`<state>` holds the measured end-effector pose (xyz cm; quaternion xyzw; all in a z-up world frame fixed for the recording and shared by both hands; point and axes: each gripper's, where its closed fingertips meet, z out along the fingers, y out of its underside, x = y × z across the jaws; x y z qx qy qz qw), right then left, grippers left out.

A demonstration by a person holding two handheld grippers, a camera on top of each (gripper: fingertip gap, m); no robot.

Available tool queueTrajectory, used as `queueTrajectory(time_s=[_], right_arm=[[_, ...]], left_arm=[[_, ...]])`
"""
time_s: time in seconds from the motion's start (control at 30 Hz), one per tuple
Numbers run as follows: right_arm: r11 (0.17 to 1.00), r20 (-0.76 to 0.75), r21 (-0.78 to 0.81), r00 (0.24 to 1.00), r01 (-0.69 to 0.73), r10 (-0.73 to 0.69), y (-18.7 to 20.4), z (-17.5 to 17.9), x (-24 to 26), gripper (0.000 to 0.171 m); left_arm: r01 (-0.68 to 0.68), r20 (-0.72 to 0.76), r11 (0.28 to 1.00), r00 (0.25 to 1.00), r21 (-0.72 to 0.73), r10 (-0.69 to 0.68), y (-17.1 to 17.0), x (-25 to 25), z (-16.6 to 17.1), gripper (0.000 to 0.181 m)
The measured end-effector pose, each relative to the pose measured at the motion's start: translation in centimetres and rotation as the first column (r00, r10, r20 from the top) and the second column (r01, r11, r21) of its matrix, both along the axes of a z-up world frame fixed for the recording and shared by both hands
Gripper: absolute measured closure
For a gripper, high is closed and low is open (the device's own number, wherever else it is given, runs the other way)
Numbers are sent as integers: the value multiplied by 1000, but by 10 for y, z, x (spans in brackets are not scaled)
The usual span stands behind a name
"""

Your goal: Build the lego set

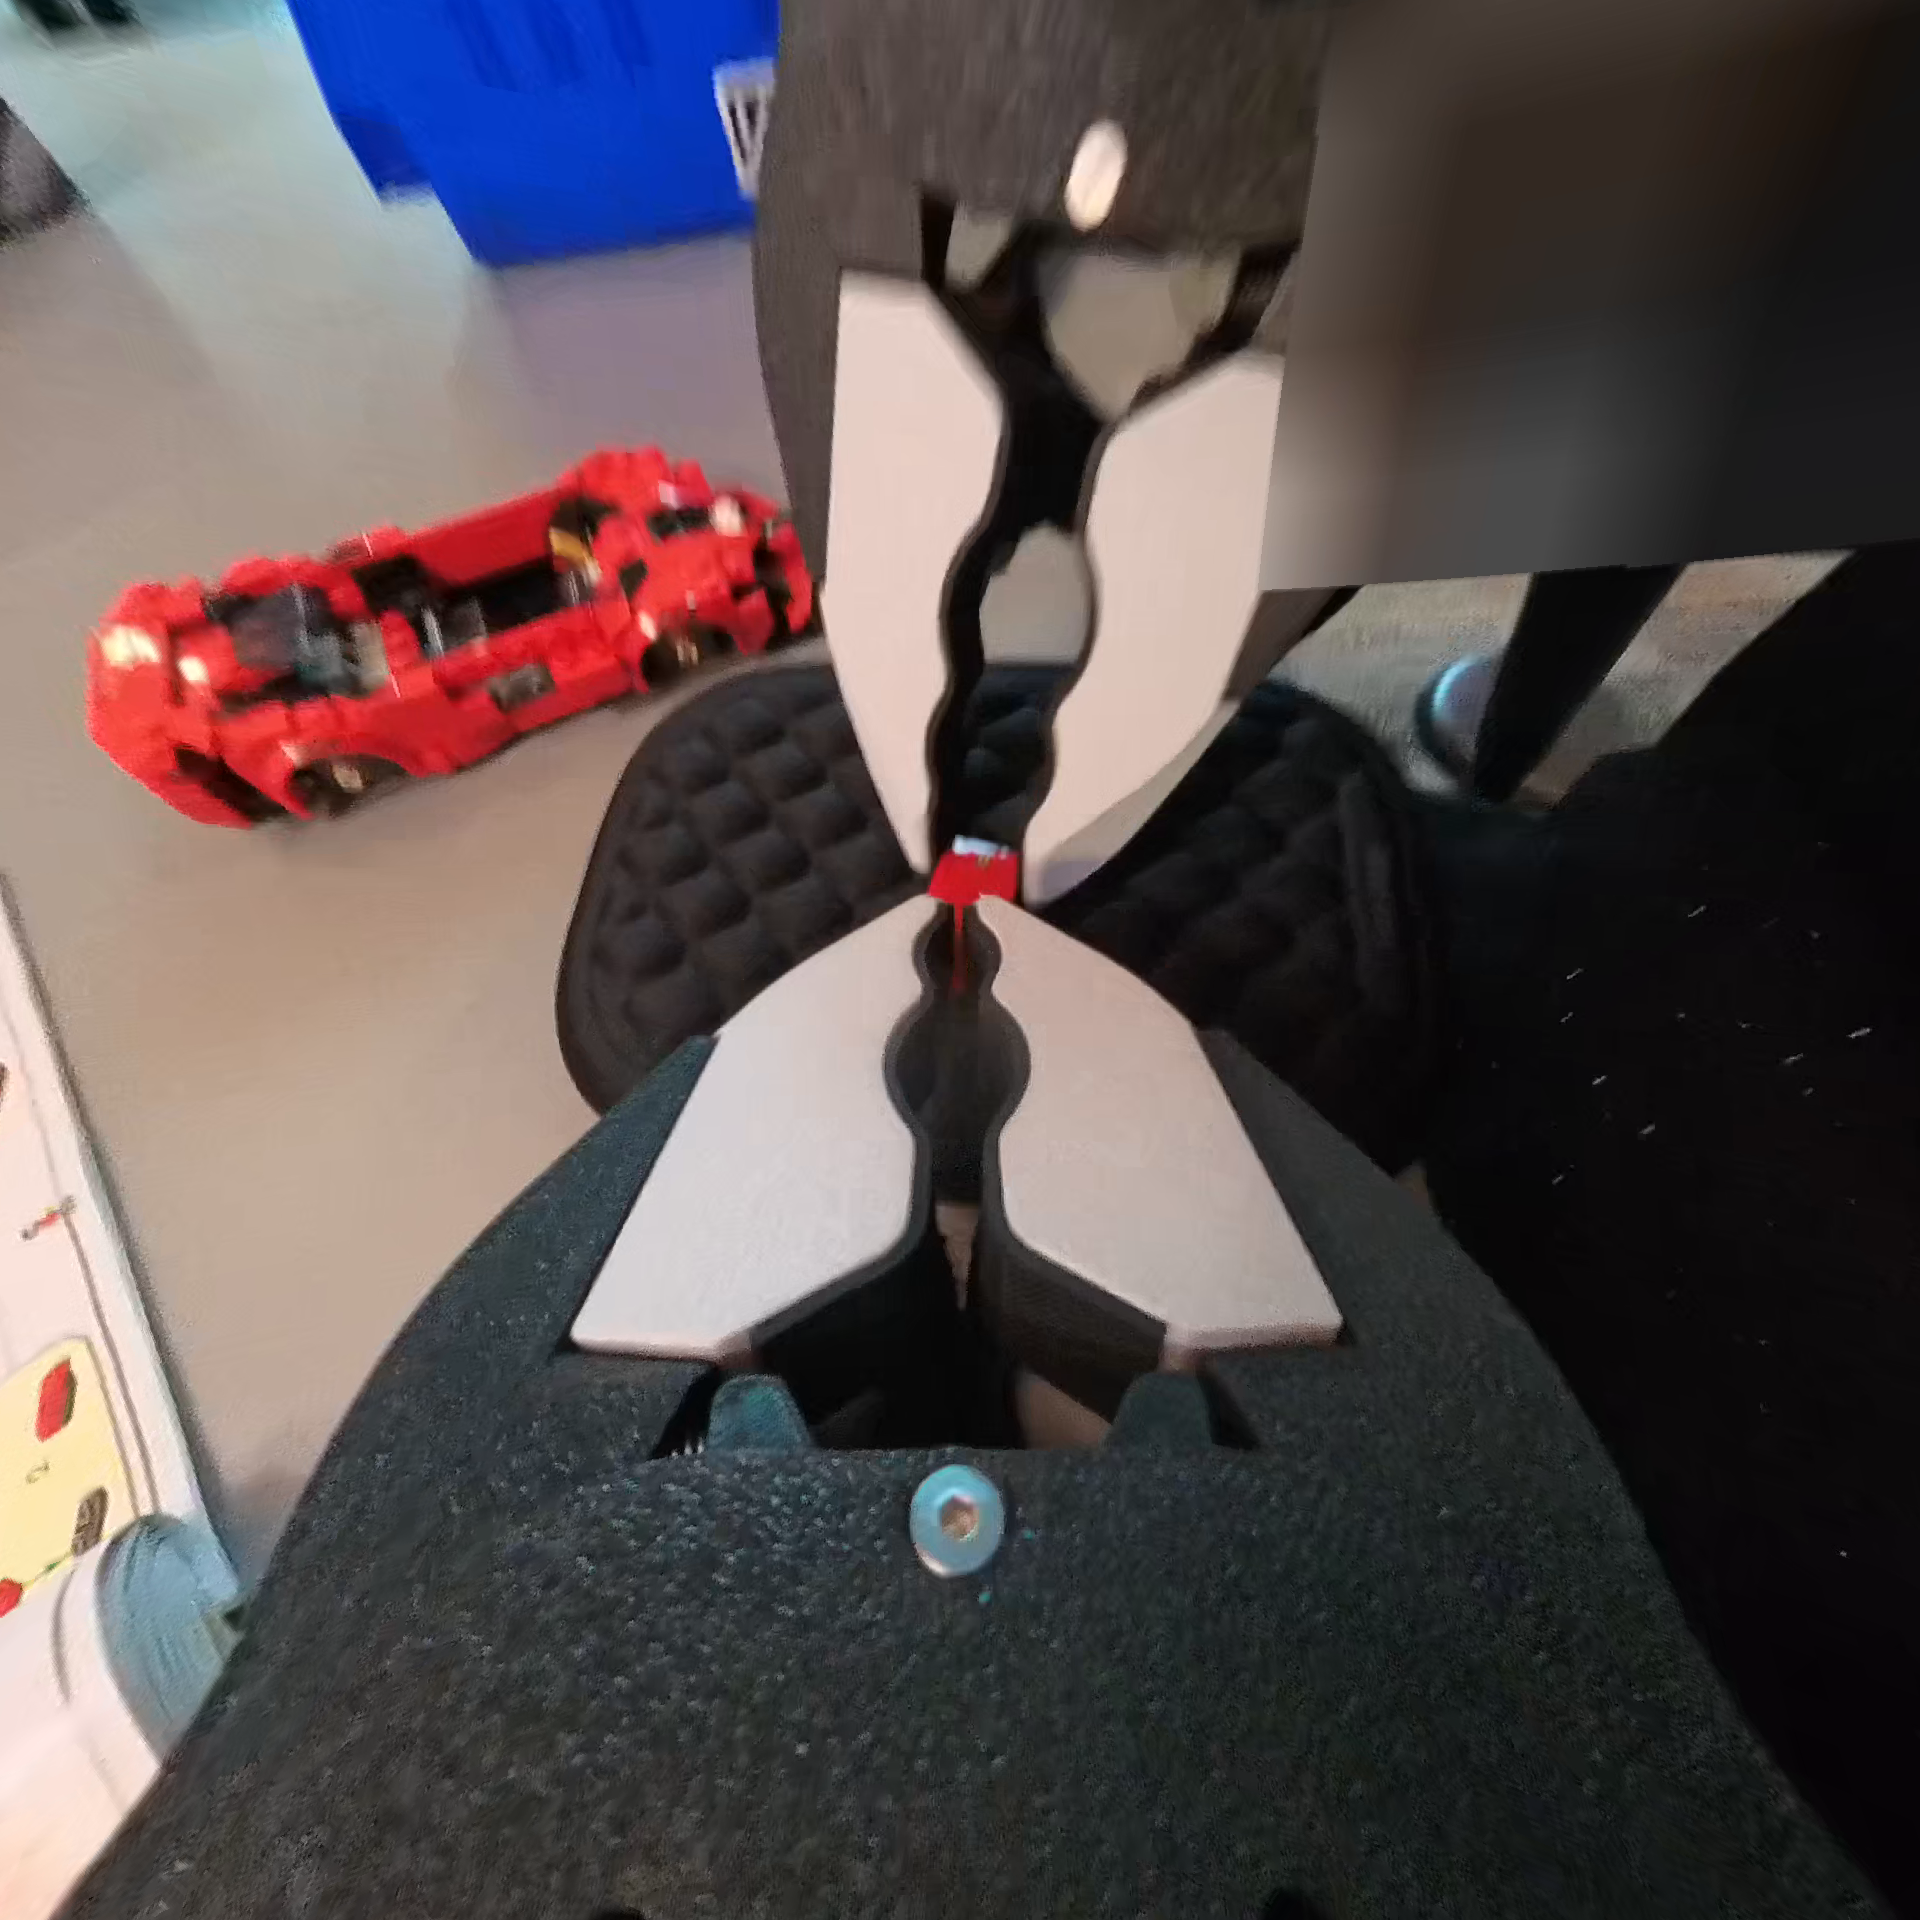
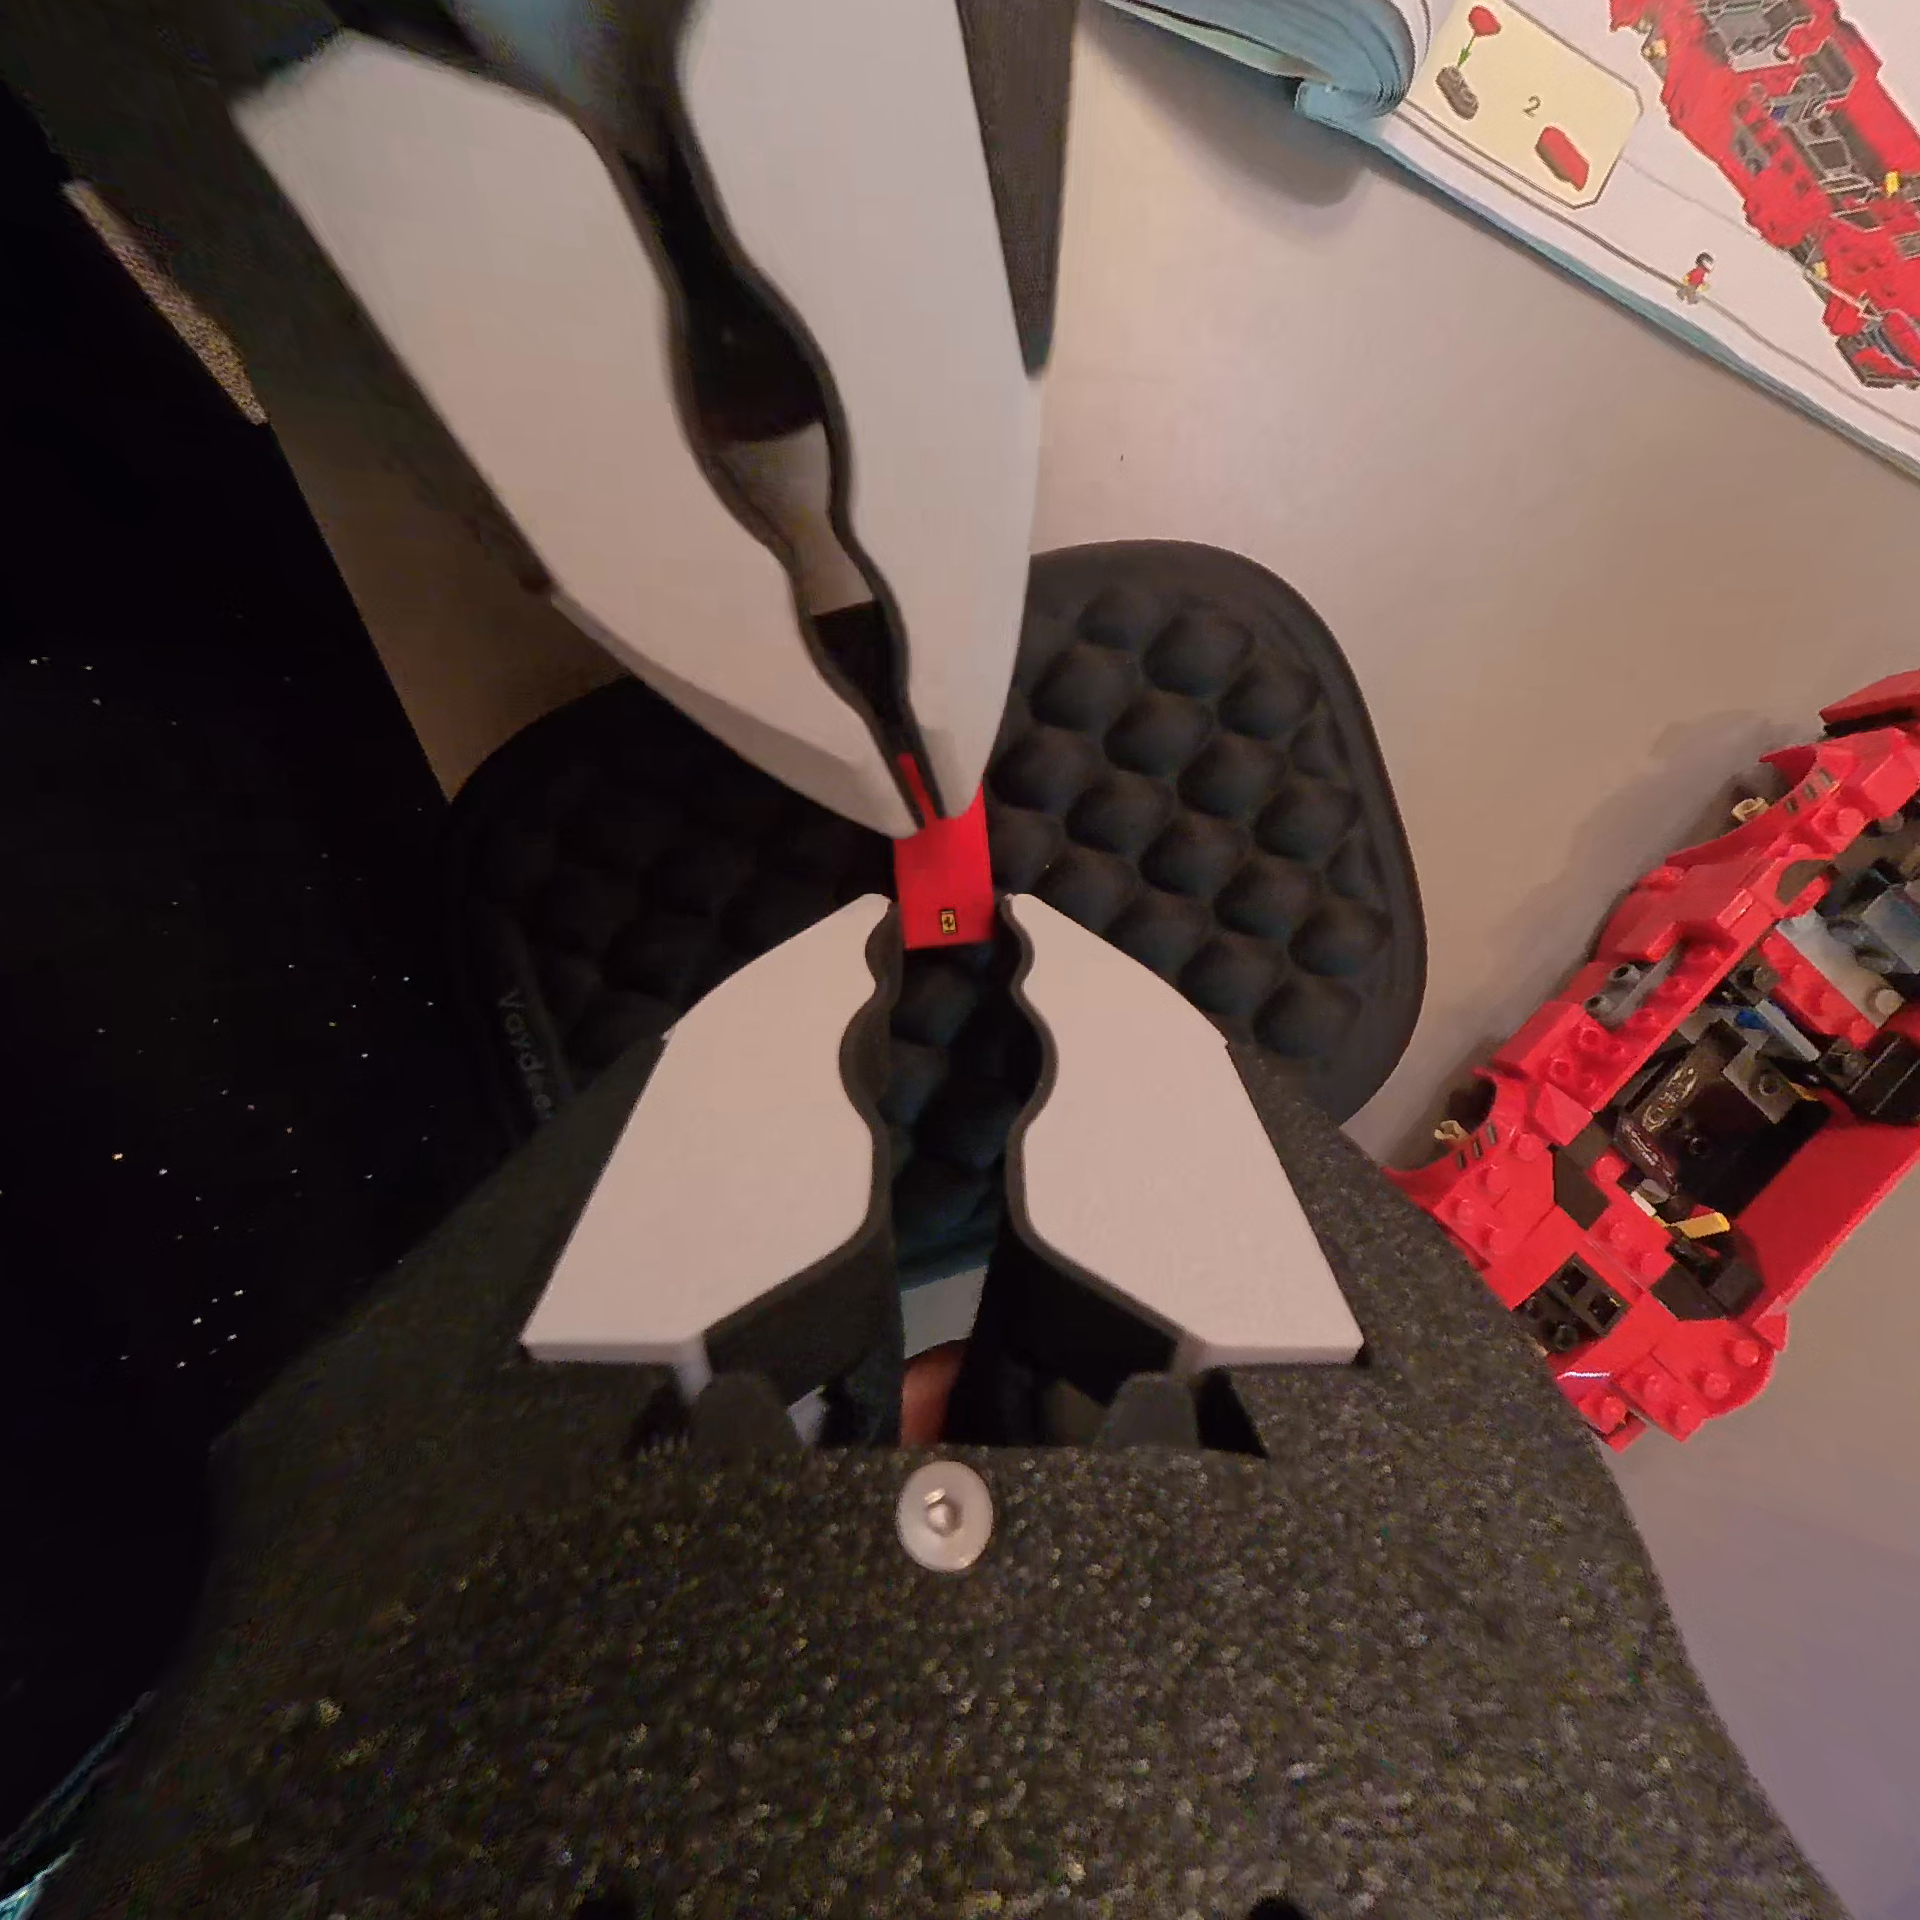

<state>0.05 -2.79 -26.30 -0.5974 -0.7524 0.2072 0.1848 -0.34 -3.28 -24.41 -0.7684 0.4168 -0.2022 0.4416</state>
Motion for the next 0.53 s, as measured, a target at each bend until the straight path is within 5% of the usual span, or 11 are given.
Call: queueTrajectory(time_s=[0.17,0.37,0.47,0.53], right_arm=[[1000,-14,-13,1000,1,-1,0,-2,0,154],[999,-106,-3,994,35,-35,5,9,-5,154],[994,-272,16,957,104,-96,9,36,-22,154],[990,-416,14,901,142,-124,10,63,-39,154]], left_arm=[[-32,11,993,999,-114,34,-2,-10,-16,181],[-221,-31,975,975,13,221,3,-38,-5,172],[-359,329,933,882,5,337,7,-52,33,157],[-344,631,938,720,-36,288,3,-59,69,149]])
